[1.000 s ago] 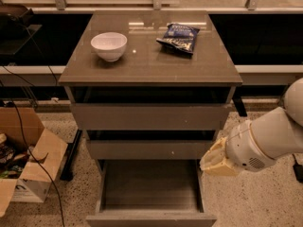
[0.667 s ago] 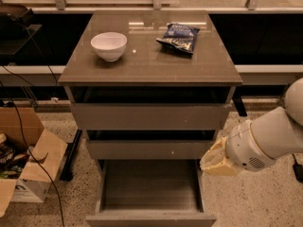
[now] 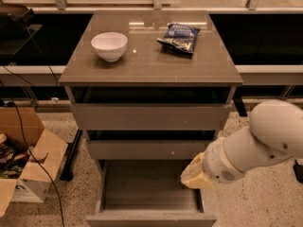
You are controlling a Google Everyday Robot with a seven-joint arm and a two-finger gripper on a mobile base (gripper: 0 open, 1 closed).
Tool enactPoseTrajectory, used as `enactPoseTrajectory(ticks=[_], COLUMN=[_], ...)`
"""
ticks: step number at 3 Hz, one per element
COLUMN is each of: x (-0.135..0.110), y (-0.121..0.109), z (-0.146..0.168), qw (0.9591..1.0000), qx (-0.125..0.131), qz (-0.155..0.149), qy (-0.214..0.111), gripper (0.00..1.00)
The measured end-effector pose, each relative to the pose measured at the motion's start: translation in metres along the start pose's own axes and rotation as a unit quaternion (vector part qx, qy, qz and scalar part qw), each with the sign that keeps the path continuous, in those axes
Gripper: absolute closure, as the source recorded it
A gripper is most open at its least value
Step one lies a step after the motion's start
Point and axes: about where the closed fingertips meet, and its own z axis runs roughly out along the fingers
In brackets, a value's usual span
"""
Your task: Close bottom drawer
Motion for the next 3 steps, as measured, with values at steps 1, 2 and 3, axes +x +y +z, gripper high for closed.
enactPoseTrajectory(ticks=[1, 2, 3], x=[0.023, 0.050, 0.086], y=[0.005, 0.006, 0.002], z=[0.050, 0.091, 0.128], qw=[0.9982, 0.9921, 0.9849], qx=[-0.029, -0.049, -0.056], qz=[0.030, 0.059, 0.091], qy=[-0.044, -0.099, -0.136], gripper=[1.00, 1.00, 1.00])
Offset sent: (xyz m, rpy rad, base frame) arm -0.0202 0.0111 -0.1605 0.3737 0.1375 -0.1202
